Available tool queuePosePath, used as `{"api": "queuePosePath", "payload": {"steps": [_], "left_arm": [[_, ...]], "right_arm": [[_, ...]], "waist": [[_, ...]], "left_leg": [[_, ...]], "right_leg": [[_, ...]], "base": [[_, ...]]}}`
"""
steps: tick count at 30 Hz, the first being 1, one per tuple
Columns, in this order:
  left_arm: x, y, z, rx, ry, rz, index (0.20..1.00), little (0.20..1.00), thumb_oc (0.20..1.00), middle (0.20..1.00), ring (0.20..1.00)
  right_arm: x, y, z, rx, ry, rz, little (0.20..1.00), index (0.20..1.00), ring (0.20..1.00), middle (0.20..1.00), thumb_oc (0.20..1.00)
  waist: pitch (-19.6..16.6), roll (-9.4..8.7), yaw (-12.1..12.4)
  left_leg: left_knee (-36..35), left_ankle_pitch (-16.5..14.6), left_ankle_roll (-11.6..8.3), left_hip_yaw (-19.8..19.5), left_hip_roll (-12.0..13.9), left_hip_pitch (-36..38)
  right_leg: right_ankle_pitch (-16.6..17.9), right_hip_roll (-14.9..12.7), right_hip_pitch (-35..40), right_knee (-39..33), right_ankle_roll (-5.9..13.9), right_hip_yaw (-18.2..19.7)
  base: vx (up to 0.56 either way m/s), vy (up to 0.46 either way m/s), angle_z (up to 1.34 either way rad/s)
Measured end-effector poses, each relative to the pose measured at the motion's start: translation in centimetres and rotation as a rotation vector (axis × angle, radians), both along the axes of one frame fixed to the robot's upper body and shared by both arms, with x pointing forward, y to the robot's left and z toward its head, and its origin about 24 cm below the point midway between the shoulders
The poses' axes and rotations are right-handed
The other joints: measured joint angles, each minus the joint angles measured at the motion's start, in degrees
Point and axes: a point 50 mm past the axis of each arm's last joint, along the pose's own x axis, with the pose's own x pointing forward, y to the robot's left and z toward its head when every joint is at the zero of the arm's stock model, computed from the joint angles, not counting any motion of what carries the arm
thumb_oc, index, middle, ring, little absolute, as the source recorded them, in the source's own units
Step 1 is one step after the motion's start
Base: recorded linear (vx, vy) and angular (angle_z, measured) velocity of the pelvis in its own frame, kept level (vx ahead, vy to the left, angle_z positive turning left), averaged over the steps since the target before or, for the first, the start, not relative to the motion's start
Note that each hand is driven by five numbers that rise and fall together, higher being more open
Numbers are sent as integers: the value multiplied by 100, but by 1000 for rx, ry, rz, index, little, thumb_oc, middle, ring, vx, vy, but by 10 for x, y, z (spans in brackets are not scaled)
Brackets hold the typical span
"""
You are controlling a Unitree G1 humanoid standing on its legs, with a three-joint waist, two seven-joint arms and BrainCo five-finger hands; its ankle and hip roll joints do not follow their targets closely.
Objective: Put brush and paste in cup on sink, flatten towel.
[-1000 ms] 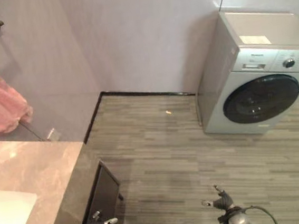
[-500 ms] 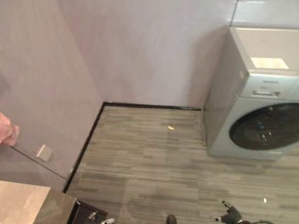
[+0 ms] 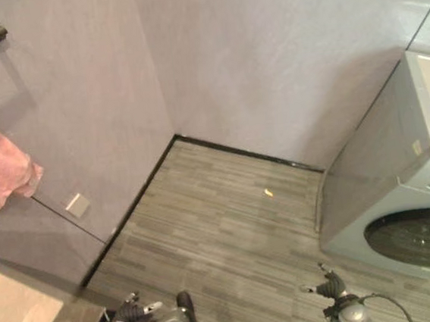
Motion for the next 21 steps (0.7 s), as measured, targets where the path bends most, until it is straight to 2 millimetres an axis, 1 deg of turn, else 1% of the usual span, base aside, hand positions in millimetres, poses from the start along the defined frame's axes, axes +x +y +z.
{"api": "queuePosePath", "payload": {"steps": [1, 2, 3, 4, 5, 6, 7, 8, 9, 10, 11, 12, 13, 14, 15, 16, 17, 18, 19, 20, 21], "left_arm": [[-1, -1, -1, -1, 5, 3, 1000, 1000, 1000, 1000, 1000], [0, -7, -2, -14, -2, 9, 1000, 1000, 1000, 1000, 1000], [-4, -17, -5, -56, -2, 44, 1000, 1000, 1000, 1000, 1000], [-5, -29, -7, -88, 0, 54, 1000, 1000, 1000, 1000, 1000], [-5, -34, -7, -93, -10, 40, 1000, 1000, 1000, 1000, 1000], [1, -35, 0, -103, -80, 66, 1000, 1000, 1000, 1000, 1000], [4, -35, 1, -115, -85, 74, 1000, 1000, 1000, 1000, 1000], [6, -49, 0, -140, -67, -5, 1000, 1000, 1000, 1000, 1000], [4, -56, 0, -147, -63, -59, 1000, 1000, 1000, 1000, 1000], [5, -53, 0, -141, -57, -60, 1000, 1000, 1000, 1000, 1000], [5, -53, 0, -152, -57, -49, 1000, 1000, 1000, 1000, 1000], [3, -49, 0, -148, -62, -38, 1000, 1000, 1000, 1000, 1000], [0, -44, -1, -131, -45, -39, 1000, 1000, 1000, 1000, 1000], [-2, -40, -2, -113, -35, -48, 1000, 1000, 1000, 1000, 1000], [-5, -31, -2, -89, -23, -43, 1000, 1000, 1000, 1000, 1000], [-10, -24, -3, -66, -9, -47, 1000, 1000, 1000, 1000, 1000], [-13, -14, -2, -29, 2, -60, 1000, 1000, 1000, 1000, 1000], [-15, 1, 1, 18, 10, -68, 1000, 1000, 1000, 1000, 1000], [-15, 7, 2, 34, 13, -72, 1000, 1000, 1000, 1000, 1000], [-17, 11, 2, 42, 15, -65, 1000, 1000, 1000, 1000, 1000], [-17, 13, 3, 47, 14, -59, 1000, 1000, 1000, 1000, 1000]], "right_arm": [[1, 6, -2, 16, 2, -3, 1000, 1000, 1000, 1000, 1000], [-2, 9, -4, 27, 11, 0, 1000, 1000, 1000, 1000, 1000], [-5, 12, -6, 35, 17, -3, 1000, 1000, 1000, 1000, 1000], [-6, 12, -6, 37, 15, -3, 1000, 1000, 1000, 1000, 1000], [-9, 17, -8, 50, 20, -1, 1000, 1000, 1000, 1000, 1000], [-10, 33, -12, 96, 18, 0, 1000, 1000, 1000, 1000, 1000], [-2, 37, -10, 107, -4, 9, 1000, 1000, 1000, 1000, 1000], [17, 23, 5, 63, -75, 36, 1000, 1000, 1000, 1000, 1000], [19, 17, 12, 30, -95, 85, 1000, 1000, 1000, 1000, 1000], [18, 23, 15, 37, -116, 119, 1000, 1000, 1000, 1000, 1000], [8, 22, 12, 42, -92, 130, 1000, 1000, 1000, 1000, 1000], [3, 21, 10, 58, -76, 123, 1000, 1000, 1000, 1000, 1000], [4, 20, 9, 91, -78, 77, 1000, 1000, 1000, 1000, 1000], [1, 17, 8, 116, -84, 26, 1000, 1000, 1000, 1000, 1000], [-5, 16, 6, 126, -70, 7, 1000, 1000, 1000, 1000, 1000], [-10, 16, 4, 133, -58, -6, 1000, 1000, 1000, 1000, 1000], [-16, 16, 1, 145, -45, -21, 1000, 1000, 1000, 1000, 1000], [-26, 18, -4, 166, -18, -50, 1000, 1000, 1000, 1000, 1000], [-31, 15, -6, 168, -1, -76, 1000, 1000, 1000, 1000, 1000], [-30, 14, -7, 167, 0, -82, 1000, 1000, 1000, 1000, 1000], [-26, 14, -6, 166, -6, -76, 1000, 1000, 1000, 1000, 1000]], "waist": [[14, -140, -25], [-16, -175, 19], [-7, -168, 32], [-6, -120, 34], [-51, -94, 34], [-169, -291, 55], [-184, -314, 222], [-152, -118, 177], [-51, 87, -24], [62, 112, -242], [1, 172, -309], [-58, 122, -252], [-25, 112, -282], [-21, 117, -375], [-32, 46, -433], [-71, 6, -403], [-143, -100, -458], [-279, -327, -485], [-321, -286, -403], [-375, -221, -335], [-441, -194, -283]], "left_leg": [[-71, 2, 43, 7, -178, 128], [-196, -44, 68, 22, -247, 264], [-291, -154, 109, -14, -378, 393], [-374, -230, 127, -78, -429, 528], [-436, -291, 229, -229, -509, 605], [-461, -251, 218, -409, -635, 593], [-390, -311, 294, -500, -731, 631], [624, -987, 875, -289, -1173, 473], [514, -1302, 1085, -455, -1203, 736], [525, -1246, 961, -808, -1296, 801], [429, -1187, 968, -951, -1275, 761], [229, -1146, 846, -1006, -1285, 827], [189, -1115, 791, -1117, -1272, 862], [184, -1135, 694, -1345, -1278, 900], [114, -1099, 681, -1462, -1262, 950], [127, -1150, 579, -1645, -1254, 979], [173, -1204, 483, -1900, -1274, 971], [252, -1290, 310, -2232, -1341, 1024], [288, -1339, 185, -2433, -1166, 1069], [224, -1385, -3, -2504, -1007, 1172], [235, -1379, -46, -2580, -893, 1182]], "right_leg": [[-91, -177, -23, 248, 59, 24], [-172, -277, -133, 606, 96, 81], [-214, -387, -273, 1221, 145, 80], [-240, -556, -554, 2024, 154, 72], [-242, -733, -906, 2743, 158, 96], [-100, -942, -1301, 3715, 231, 213], [112, -1054, -1449, 4025, 281, 315], [505, -958, -1607, 4768, 755, 731], [962, -609, -1922, 5599, 663, 1028], [702, -558, -2229, 5881, 295, 1175], [144, -569, -2440, 5033, 214, 1095], [40, -570, -2814, 3848, 368, 1269], [52, -528, -2892, 3068, 481, 1629], [122, -481, -2933, 2335, 596, 1985], [371, -515, -2925, 1759, 679, 2109], [526, -523, -2888, 1497, 751, 2125], [659, -533, -2771, 1341, 778, 2182], [737, -499, -2463, 1170, 749, 2339], [936, -321, -2302, 1021, 487, 2249], [933, -203, -2157, 847, 422, 2147], [965, -100, -2059, 715, 333, 2040]], "base": [[322, 366, 12], [198, 250, 20], [168, 230, 25], [100, 133, 48], [167, 230, 93], [160, 168, 96], [618, 277, 140], [636, 170, 127], [648, 66, 178], [327, -84, 167], [453, -152, 138], [450, -154, 74], [319, -112, 57], [264, -121, 80], [232, -155, 92], [319, -238, 88], [262, -247, 123], [257, -255, 124], [233, -254, 97], [191, -223, 37], [194, -236, 29]]}}
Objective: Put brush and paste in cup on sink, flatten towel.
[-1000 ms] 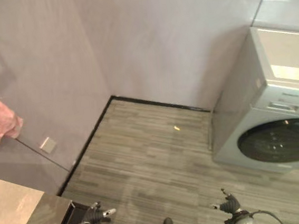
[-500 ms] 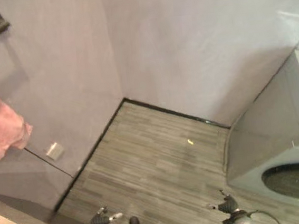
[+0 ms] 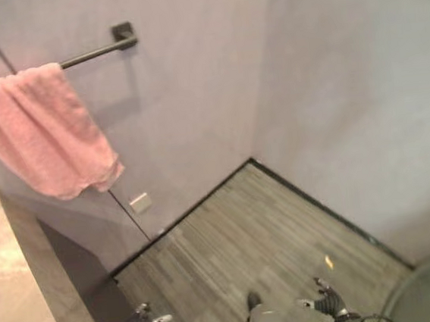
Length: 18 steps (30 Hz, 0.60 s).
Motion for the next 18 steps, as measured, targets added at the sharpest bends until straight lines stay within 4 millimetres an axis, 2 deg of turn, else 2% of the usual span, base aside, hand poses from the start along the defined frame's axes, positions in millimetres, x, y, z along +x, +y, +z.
{"api": "queuePosePath", "payload": {"steps": [2, 5, 6, 8, 9, 11, 12, 13, 14, 15, 16, 17, 18], "left_arm": [[2, -1, 0, -4, -4, 5, 1000, 1000, 1000, 1000, 1000], [18, -2, 5, -6, -45, -3, 1000, 1000, 1000, 1000, 1000], [19, -1, 6, -6, -52, -3, 1000, 1000, 1000, 1000, 1000], [20, 0, 6, -3, -54, -1, 1000, 1000, 1000, 1000, 1000], [21, 0, 6, -2, -54, 3, 1000, 1000, 1000, 1000, 1000], [25, 3, 8, 3, -63, 19, 1000, 1000, 1000, 1000, 1000], [24, 4, 7, 4, -58, 25, 1000, 1000, 1000, 1000, 1000], [28, 5, 8, 4, -67, 28, 1000, 1000, 1000, 1000, 1000], [40, 4, 14, 5, -101, 20, 1000, 1000, 1000, 1000, 1000], [42, 5, 15, 8, -113, 18, 1000, 1000, 1000, 1000, 1000], [38, 6, 14, 8, -101, 20, 1000, 1000, 1000, 1000, 1000], [39, 5, 14, 7, -105, 19, 1000, 1000, 1000, 1000, 1000], [41, 5, 16, 6, -114, 17, 1000, 1000, 1000, 1000, 1000]], "right_arm": [[15, -3, 6, -8, -40, 10, 1000, 1000, 1000, 1000, 1000], [25, -5, 11, -16, -69, 18, 1000, 1000, 1000, 1000, 1000], [29, -6, 14, -19, -81, 24, 1000, 1000, 1000, 1000, 1000], [29, -8, 15, -23, -85, 28, 1000, 1000, 1000, 1000, 1000], [31, -8, 16, -24, -92, 32, 1000, 1000, 1000, 1000, 1000], [25, -7, 13, -21, -77, 29, 1000, 1000, 1000, 1000, 1000], [25, -8, 14, -22, -78, 29, 1000, 1000, 1000, 1000, 1000], [22, -9, 13, -25, -72, 19, 1000, 1000, 1000, 1000, 1000], [18, -10, 12, -23, -65, 9, 1000, 1000, 1000, 1000, 1000], [17, -9, 11, -19, -60, 7, 1000, 1000, 1000, 1000, 1000], [16, -9, 11, -21, -62, 5, 1000, 1000, 1000, 1000, 1000], [15, -10, 10, -22, -56, 1, 1000, 1000, 1000, 1000, 1000], [16, -10, 11, -24, -58, 5, 1000, 1000, 1000, 1000, 1000]], "waist": [[-65, 99, 27], [-91, 40, -15], [-85, 54, 6], [-85, 39, 22], [-61, 44, 56], [-13, -88, 78], [3, -74, 139], [89, -132, 93], [235, -263, 103], [298, -327, 145], [310, -299, 101], [327, -258, -22], [371, -227, -14]], "left_leg": [[-40, -12, -159, -258, 272, -49], [-37, 83, -312, -526, 413, -77], [-43, 129, -361, -569, 472, -84], [-43, 191, -410, -549, 523, -55], [45, 248, -490, -555, 519, -84], [426, 413, -649, -533, 424, -330], [437, 506, -661, -528, 434, -371], [957, 694, -918, -350, 349, -806], [1367, 1009, -964, -81, 273, -1151], [1379, 1056, -891, 131, 307, -1202], [1370, 974, -777, 489, 465, -1292], [965, 913, -670, 1178, 681, -1371], [587, 923, -665, 1374, 691, -1392]], "right_leg": [[-11, 189, 119, -82, -196, -263], [-49, 288, 219, -174, -417, -622], [-146, 322, 267, -171, -410, -718], [-203, 353, 328, -214, -455, -793], [-249, 343, 387, -270, -537, -865], [-227, 276, 480, -443, -562, -931], [-231, 294, 503, -434, -568, -954], [-222, 233, 504, -478, -597, -1141], [-220, 116, 506, -554, -606, -1174], [-209, 51, 518, -588, -665, -1208], [-203, 39, 535, -671, -689, -1365], [-191, 34, 602, -884, -701, -1593], [-186, 31, 604, -956, -692, -1612]], "base": [[166, -222, 40], [116, -173, 54], [89, -124, 32], [92, -135, 25], [60, -87, 34], [17, -114, 35], [13, -151, 52], [23, -97, 81], [67, -49, 87], [82, 9, 66], [145, 115, 74], [199, 170, 85], [273, 217, 92]]}}
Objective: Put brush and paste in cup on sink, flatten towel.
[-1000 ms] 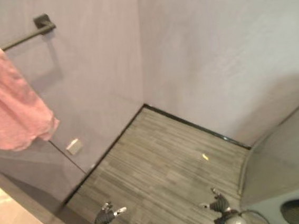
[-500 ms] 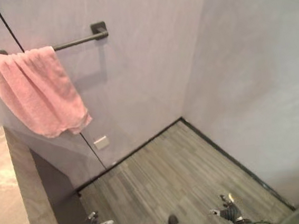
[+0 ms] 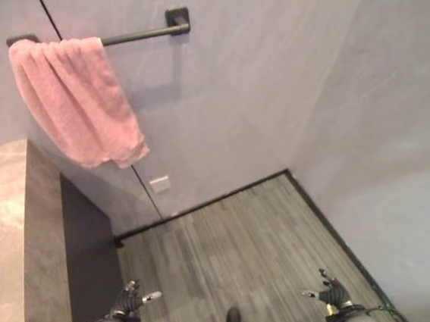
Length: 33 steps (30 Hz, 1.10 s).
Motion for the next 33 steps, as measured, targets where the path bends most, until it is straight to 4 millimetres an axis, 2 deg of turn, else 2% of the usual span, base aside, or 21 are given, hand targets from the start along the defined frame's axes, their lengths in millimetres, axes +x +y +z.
{"api": "queuePosePath", "payload": {"steps": [1, 3, 4, 5, 7, 9, 10, 12, 14, 17, 18, 20, 22, 23, 25, 26, 27, 28, 29, 30, 33], "left_arm": [[3, -1, 2, -2, -13, -4, 1000, 1000, 1000, 1000, 1000], [0, 0, 1, -1, -7, -3, 1000, 1000, 1000, 1000, 1000], [0, -1, 0, -3, -7, -5, 1000, 1000, 1000, 1000, 1000], [-1, -1, 0, -4, -6, -4, 1000, 1000, 1000, 1000, 1000], [-9, -3, -3, -10, 11, 2, 1000, 1000, 1000, 1000, 1000], [-8, -3, -3, -13, 8, 3, 1000, 1000, 1000, 1000, 1000], [-8, -5, -3, -17, 0, 2, 1000, 1000, 1000, 1000, 1000], [-7, -3, -1, -12, -11, 13, 1000, 1000, 1000, 1000, 1000], [-7, -18, -3, -49, -24, -11, 1000, 1000, 1000, 1000, 1000], [-2, -31, -1, -78, -55, -25, 1000, 1000, 1000, 1000, 1000], [1, -36, 0, -86, -64, -43, 1000, 1000, 1000, 1000, 1000], [3, -37, 0, -86, -64, -64, 1000, 1000, 1000, 1000, 1000], [6, -29, 3, -60, -68, -67, 1000, 1000, 1000, 1000, 1000], [5, -21, 4, -40, -64, -57, 1000, 1000, 1000, 1000, 1000], [3, -14, 4, -19, -52, -53, 1000, 1000, 1000, 1000, 1000], [1, -11, 3, -12, -41, -48, 1000, 1000, 1000, 1000, 1000], [-3, -6, 1, -2, -25, -36, 1000, 1000, 1000, 1000, 1000], [-9, -7, -3, -10, -5, -19, 1000, 1000, 1000, 1000, 1000], [-10, -11, -4, -21, -6, -25, 1000, 1000, 1000, 1000, 1000], [-9, -12, -4, -23, -6, -27, 1000, 1000, 1000, 1000, 1000], [1, -12, -1, -18, -19, -33, 1000, 1000, 1000, 1000, 1000]], "right_arm": [[2, 0, 0, -3, -3, 1, 1000, 1000, 1000, 1000, 1000], [7, 3, -2, -5, 0, -10, 1000, 1000, 1000, 1000, 1000], [11, 4, -1, -6, -6, -8, 1000, 1000, 1000, 1000, 1000], [12, 3, -1, -15, -7, -1, 1000, 1000, 1000, 1000, 1000], [25, 1, 6, -35, -41, 20, 1000, 1000, 1000, 1000, 1000], [30, 1, 9, -43, -53, 31, 1000, 1000, 1000, 1000, 1000], [31, 0, 10, -45, -57, 34, 1000, 1000, 1000, 1000, 1000], [32, 7, 9, -28, -66, 42, 1000, 1000, 1000, 1000, 1000], [29, 9, 8, -20, -67, 44, 1000, 1000, 1000, 1000, 1000], [28, 15, 10, -7, -83, 61, 1000, 1000, 1000, 1000, 1000], [29, 18, 10, -4, -82, 85, 1000, 1000, 1000, 1000, 1000], [29, 23, 9, 3, -76, 120, 1000, 1000, 1000, 1000, 1000], [31, 26, 12, 5, -92, 137, 1000, 1000, 1000, 1000, 1000], [35, 27, 15, 6, -110, 143, 1000, 1000, 1000, 1000, 1000], [34, 27, 14, 7, -107, 144, 1000, 1000, 1000, 1000, 1000], [35, 27, 14, 7, -107, 144, 1000, 1000, 1000, 1000, 1000], [31, 27, 12, 9, -97, 141, 1000, 1000, 1000, 1000, 1000], [19, 21, 7, -4, -52, 125, 1000, 1000, 1000, 1000, 1000], [18, 18, 8, -16, -52, 131, 1000, 1000, 1000, 1000, 1000], [18, 16, 8, -29, -46, 139, 1000, 1000, 1000, 1000, 1000], [24, 12, 11, -43, -60, 142, 1000, 1000, 1000, 1000, 1000]], "waist": [[67, 14, -6], [116, 37, 31], [146, 73, 101], [155, 152, 127], [187, 395, 175], [112, 535, 168], [129, 661, 173], [176, 549, 206], [164, 456, 191], [277, 508, 117], [302, 521, 89], [351, 588, -69], [359, 577, -24], [362, 586, -45], [372, 605, -92], [372, 607, -126], [362, 575, -195], [339, 578, -210], [274, 655, -198], [261, 678, -243], [261, 604, -319]], "left_leg": [[-427, 20, -26, 151, -9, -48], [-1497, 419, -179, 392, 91, -44], [-1824, 673, -184, 452, 190, -32], [-1881, 760, -181, 403, 280, -7], [-1764, 764, -174, 263, 392, 70], [-1715, 744, -135, 269, 198, 108], [-1871, 879, 92, 263, 136, 322], [-2009, 793, 437, 516, -47, 636], [-1799, 403, 672, 648, -232, 671], [-1685, 324, 745, 603, -331, 857], [-1750, 211, 835, 488, -386, 983], [-1848, 179, 890, 277, -399, 1193], [-1903, 130, 894, 304, -381, 1287], [-1899, 94, 840, 280, -325, 1299], [-1879, 2, 724, 210, -253, 1344], [-1881, -11, 660, 189, -241, 1375], [-1872, -79, 537, 88, -225, 1458], [-1890, -226, 323, -66, -82, 1668], [-1909, -269, 199, -81, 4, 1696], [-1825, -257, 199, -111, 87, 1678], [-1514, -127, 98, -445, 180, 1651]], "right_leg": [[29, 0, 4, -121, 41, 0], [19, 19, 179, -554, 83, -12], [132, 29, 298, -659, 244, 0], [296, 83, 299, -616, 292, 71], [214, 211, 425, -617, 202, 250], [172, 162, 432, -550, 185, 340], [110, 161, 482, -454, 202, 419], [-250, -120, 247, 364, 376, 483], [-719, -472, -180, 1688, 431, 432], [-608, -658, -647, 3008, 548, 448], [-493, -600, -746, 3380, 532, 565], [-525, -541, -867, 3747, 733, 996], [-543, -718, -1019, 3361, 679, 668], [-529, -772, -1065, 2701, 689, 492], [-367, -683, -1103, 1863, 823, 548], [-229, -645, -1088, 1548, 829, 650], [88, -629, -928, 915, 883, 775], [465, -479, -695, 654, 814, 730], [289, -347, -694, 696, 825, 659], [189, -263, -655, 780, 700, 573], [-12, -111, -354, 837, 662, 410]], "base": [[292, 186, 57], [336, 219, 35], [325, 258, 9], [331, 282, -12], [345, 288, -38], [297, 291, -34], [261, 314, -41], [232, 313, -42], [204, 317, -19], [228, 204, 13], [279, 133, 39], [282, 96, 47], [207, -13, 6], [206, -66, 4], [205, -70, 6], [101, -36, 28], [418, -186, 37], [421, -198, 37], [512, -263, 25], [274, -188, 19], [273, -237, 28]]}}
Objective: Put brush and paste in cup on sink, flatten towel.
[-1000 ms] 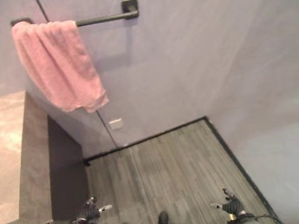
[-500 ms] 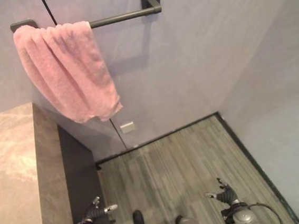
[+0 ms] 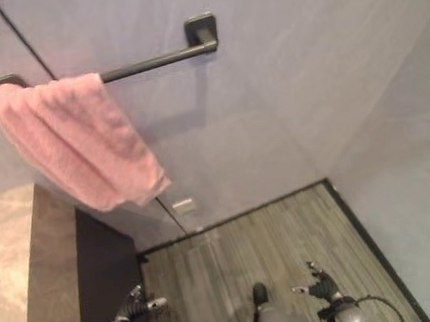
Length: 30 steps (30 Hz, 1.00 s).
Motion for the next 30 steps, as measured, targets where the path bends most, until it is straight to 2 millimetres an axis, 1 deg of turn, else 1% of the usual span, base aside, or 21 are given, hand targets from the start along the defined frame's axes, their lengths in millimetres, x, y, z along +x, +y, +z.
{"api": "queuePosePath", "payload": {"steps": [2, 3, 4, 5, 6, 7, 8, 9, 10, 11, 12, 13, 14, 15, 17, 18, 20, 22, 24, 26, 30], "left_arm": [[4, 0, 2, 0, -10, -2, 1000, 1000, 1000, 1000, 1000], [7, 0, 3, 0, -12, -5, 1000, 1000, 1000, 1000, 1000], [8, 0, 3, 1, -16, -6, 1000, 1000, 1000, 1000, 1000], [11, 0, 4, 2, -20, -8, 1000, 1000, 1000, 1000, 1000], [17, -1, 6, 10, -25, -25, 1000, 1000, 1000, 1000, 1000], [20, -2, 6, 14, -23, -35, 1000, 1000, 1000, 1000, 1000], [21, -5, 6, 13, -24, -48, 1000, 1000, 1000, 1000, 1000], [20, -6, 6, 12, -23, -55, 1000, 1000, 1000, 1000, 1000], [19, -6, 5, 14, -18, -56, 1000, 1000, 1000, 1000, 1000], [19, -6, 5, 15, -17, -61, 1000, 1000, 1000, 1000, 1000], [22, -8, 6, 18, -23, -70, 1000, 1000, 1000, 1000, 1000], [21, -8, 6, 17, -23, -71, 1000, 1000, 1000, 1000, 1000], [14, -8, 2, 15, 0, -65, 1000, 1000, 1000, 1000, 1000], [11, -8, 1, 14, 7, -64, 1000, 1000, 1000, 1000, 1000], [9, -10, -1, 9, 11, -64, 1000, 1000, 1000, 1000, 1000], [9, -11, -1, 6, 10, -65, 1000, 1000, 1000, 1000, 1000], [7, -10, -1, 10, 13, -62, 1000, 1000, 1000, 1000, 1000], [1, -7, -3, 13, 29, -58, 1000, 1000, 1000, 1000, 1000], [-2, -7, -4, 14, 34, -54, 1000, 1000, 1000, 1000, 1000], [-4, -6, -4, 13, 33, -55, 1000, 1000, 1000, 1000, 1000], [-5, -9, -4, 16, 26, -72, 1000, 1000, 1000, 1000, 1000]], "right_arm": [[-2, -1, -1, -4, 7, -2, 1000, 1000, 1000, 1000, 1000], [-2, -1, -1, -4, 4, -3, 1000, 1000, 1000, 1000, 1000], [-2, -1, -1, -4, 6, -3, 1000, 1000, 1000, 1000, 1000], [0, -1, 0, -5, -1, -2, 1000, 1000, 1000, 1000, 1000], [3, -2, 1, -8, -7, -2, 1000, 1000, 1000, 1000, 1000], [4, -2, 1, -11, -4, -3, 1000, 1000, 1000, 1000, 1000], [8, -4, 2, -17, -6, -5, 1000, 1000, 1000, 1000, 1000], [12, -4, 3, -23, -14, -8, 1000, 1000, 1000, 1000, 1000], [16, -4, 4, -29, -22, -6, 1000, 1000, 1000, 1000, 1000], [17, -3, 4, -35, -23, -1, 1000, 1000, 1000, 1000, 1000], [13, -3, 2, -38, -8, -1, 1000, 1000, 1000, 1000, 1000], [12, -3, 1, -39, -1, -1, 1000, 1000, 1000, 1000, 1000], [12, -3, 0, -40, 3, -2, 1000, 1000, 1000, 1000, 1000], [13, -4, 0, -42, 2, -3, 1000, 1000, 1000, 1000, 1000], [9, -10, 1, -58, 9, -10, 1000, 1000, 1000, 1000, 1000], [4, -12, -2, -63, 28, -19, 1000, 1000, 1000, 1000, 1000], [-2, -10, -7, -56, 51, -27, 1000, 1000, 1000, 1000, 1000], [-9, -6, -11, -40, 69, -30, 1000, 1000, 1000, 1000, 1000], [-9, -2, -12, -30, 70, -28, 1000, 1000, 1000, 1000, 1000], [-6, 3, -11, -15, 57, -21, 1000, 1000, 1000, 1000, 1000], [-6, 3, -12, -11, 57, -24, 1000, 1000, 1000, 1000, 1000]], "waist": [[-102, -139, -2], [-140, -204, -87], [-194, -241, -83], [-208, -278, -121], [-208, -314, -137], [-198, -332, -141], [-197, -329, -96], [-199, -320, -95], [-200, -298, -101], [-202, -303, -100], [-209, -283, -130], [-202, -263, -107], [-203, -156, -90], [-205, -115, -112], [-264, 82, -164], [-326, 258, -156], [-341, 240, -143], [-363, 183, -137], [-373, 173, -120], [-373, 173, -103], [-379, 183, 23]], "left_leg": [[96, 114, -126, -247, 64, -16], [242, 95, -190, -452, 95, -142], [268, 178, -239, -498, 120, -198], [456, 165, -295, -577, 108, -349], [925, 193, -408, -629, 61, -671], [1123, 229, -457, -677, 21, -813], [1259, 360, -596, -707, -11, -938], [1262, 410, -577, -681, -22, -966], [1157, 442, -540, -563, 68, -996], [798, 425, -475, -219, 212, -986], [345, 483, -548, 97, 397, -948], [273, 493, -541, 140, 468, -948], [78, 498, -539, 109, 516, -847], [-63, 504, -523, 105, 484, -763], [-343, 685, -266, 258, 333, -666], [-492, 609, -178, 408, 319, -572], [-738, 638, -184, 536, 216, -363], [-774, 590, -79, 647, 3, -286], [-787, 562, -11, 710, -95, -273], [-786, 540, 28, 744, -146, -272], [-856, 521, 60, 738, -157, -129]], "right_leg": [[-111, 29, 93, 20, -80, -105], [-169, 99, 167, 0, -100, -109], [-207, 133, 173, 11, -150, -131], [-222, 109, 181, 2, -187, -160], [-219, 68, 202, -29, -285, -255], [-222, 34, 220, -43, -305, -319], [-257, -12, 240, -66, -315, -325], [-250, -13, 235, -80, -359, -361], [-219, -94, 271, -178, -443, -449], [-194, -152, 333, -366, -504, -513], [-163, -125, 383, -547, -508, -639], [-152, -105, 394, -555, -531, -635], [-100, -51, 503, -603, -446, -595], [-87, -41, 560, -646, -422, -588], [-79, 17, 578, -733, -314, -548], [-53, 49, 592, -749, -268, -510], [-25, -19, 584, -677, -203, -354], [-16, -205, 559, -671, -66, -121], [12, -302, 561, -721, 8, -50], [59, -340, 569, -789, 63, -2], [123, -327, 773, -1015, 71, 9]], "base": [[266, -222, 47], [212, -181, 56], [129, -185, 72], [66, -142, 65], [39, -106, 65], [19, -23, 59], [40, 27, 38], [121, 135, 39], [180, 185, 36], [199, 199, 54], [151, 160, 39], [142, 165, 14], [96, 121, -16], [88, 107, -20], [131, 191, -14], [108, 163, -21], [44, 71, -26], [48, 89, -20], [31, 84, -11], [30, 48, -9], [19, 16, -4]]}}
